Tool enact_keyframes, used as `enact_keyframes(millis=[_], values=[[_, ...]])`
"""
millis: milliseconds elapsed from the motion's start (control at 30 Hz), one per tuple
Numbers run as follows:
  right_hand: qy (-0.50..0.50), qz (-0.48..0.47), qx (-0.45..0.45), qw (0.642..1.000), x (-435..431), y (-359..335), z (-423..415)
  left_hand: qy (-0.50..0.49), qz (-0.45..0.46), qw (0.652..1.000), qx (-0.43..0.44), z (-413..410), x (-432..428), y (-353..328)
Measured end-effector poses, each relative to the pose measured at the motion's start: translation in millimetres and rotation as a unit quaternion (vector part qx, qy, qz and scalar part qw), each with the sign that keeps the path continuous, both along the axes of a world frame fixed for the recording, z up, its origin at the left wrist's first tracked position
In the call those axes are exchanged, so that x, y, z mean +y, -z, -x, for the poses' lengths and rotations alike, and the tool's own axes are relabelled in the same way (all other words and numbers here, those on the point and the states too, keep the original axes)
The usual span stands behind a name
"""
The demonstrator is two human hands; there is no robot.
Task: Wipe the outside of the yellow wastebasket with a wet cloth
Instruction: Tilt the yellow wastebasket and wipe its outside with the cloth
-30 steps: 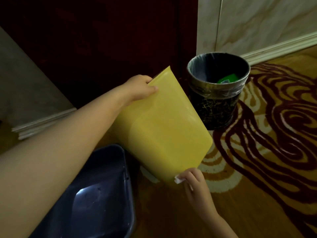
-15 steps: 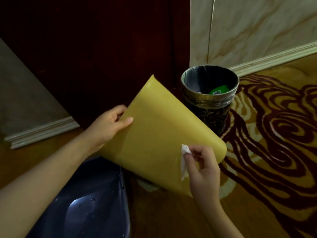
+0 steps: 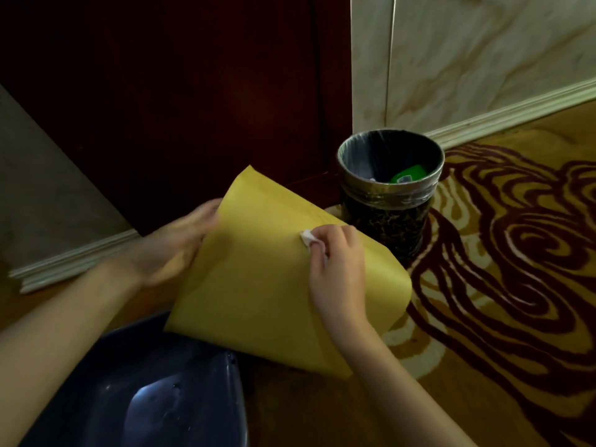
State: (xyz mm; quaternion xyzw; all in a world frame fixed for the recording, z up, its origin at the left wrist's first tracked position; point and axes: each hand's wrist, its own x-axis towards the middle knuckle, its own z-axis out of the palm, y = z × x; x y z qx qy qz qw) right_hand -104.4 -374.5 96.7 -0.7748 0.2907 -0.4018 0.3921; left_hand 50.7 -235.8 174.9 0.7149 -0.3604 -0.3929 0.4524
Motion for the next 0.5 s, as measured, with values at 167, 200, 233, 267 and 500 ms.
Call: enact_keyframes(millis=[167, 200, 233, 267, 500], values=[[0.009, 0.027, -0.006, 1.0, 6.6, 1.4, 3.4, -0.084, -0.005, 0.99, -0.114, 16.0, -37.5, -17.1], [0.009, 0.025, -0.01, 1.0, 5.1, -1.1, 4.6, -0.096, 0.002, 0.988, -0.124, 17.1, -40.6, -16.7], [0.01, 0.025, -0.017, 0.999, 2.9, -4.3, 4.6, -0.108, 0.001, 0.985, -0.134, 18.4, -45.9, -16.4], [0.013, 0.031, -0.022, 0.999, 0.3, -7.8, 3.6, -0.112, -0.003, 0.983, -0.146, 19.5, -51.3, -16.0], [0.116, -0.007, 0.069, 0.991, -38.9, 39.3, 23.5, -0.048, 0.052, 0.982, -0.174, 13.5, -49.7, -13.9]])
